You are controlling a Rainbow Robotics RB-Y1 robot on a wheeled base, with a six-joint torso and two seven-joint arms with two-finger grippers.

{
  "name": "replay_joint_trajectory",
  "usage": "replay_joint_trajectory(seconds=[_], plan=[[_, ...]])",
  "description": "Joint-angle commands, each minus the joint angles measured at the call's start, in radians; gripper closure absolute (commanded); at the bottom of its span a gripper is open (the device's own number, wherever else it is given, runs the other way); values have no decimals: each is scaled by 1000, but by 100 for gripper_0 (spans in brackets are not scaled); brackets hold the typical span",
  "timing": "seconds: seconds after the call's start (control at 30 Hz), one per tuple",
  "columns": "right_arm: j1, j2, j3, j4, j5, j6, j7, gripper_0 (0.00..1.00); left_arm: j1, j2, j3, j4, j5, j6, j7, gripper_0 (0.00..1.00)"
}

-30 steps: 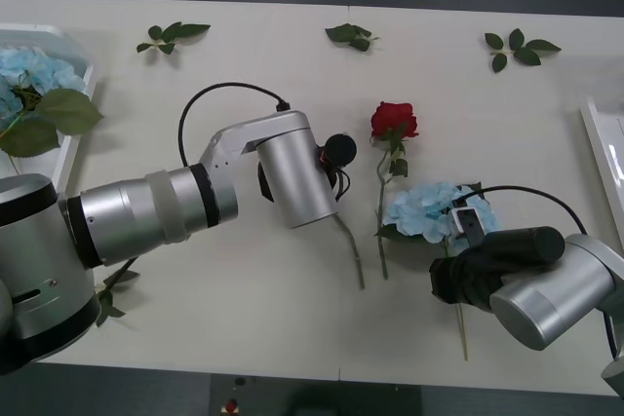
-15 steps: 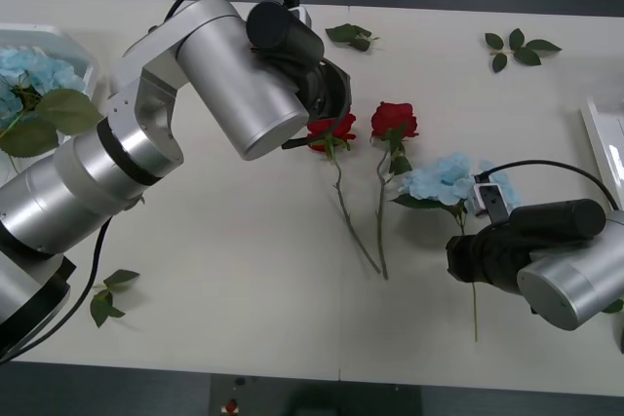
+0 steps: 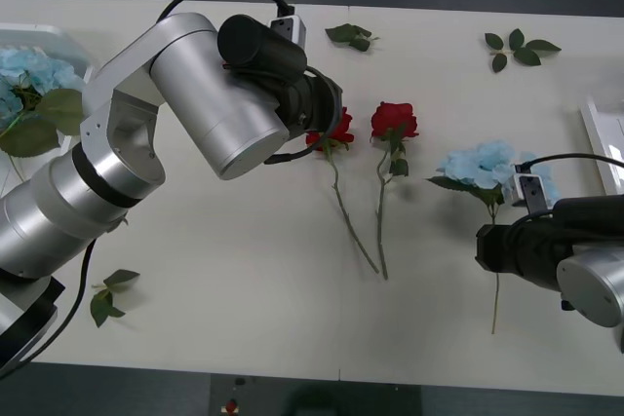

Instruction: Put the red flowers into the right box and the blue flowers into the left box

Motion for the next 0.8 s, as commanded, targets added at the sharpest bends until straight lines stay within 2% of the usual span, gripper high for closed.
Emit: replay_joint_trajectory(seconds=[0.03, 0.47, 0.6, 0.8], plan=[[-2, -17, -14, -42, -16, -5, -38, 100, -14, 5, -52, -29, -56, 1, -16, 0], [52, -14, -140, -143, -118, -3, -12, 100, 2, -41, -125, 19, -168, -3, 1, 0], [67, -12, -191, -172, -183, -3, 4, 100, 65, -35, -76, -19, -188, -78, -11, 0], [87, -12, -258, -217, -235, 0, 33, 100, 196, 11, 42, -167, -120, -134, -140, 0]])
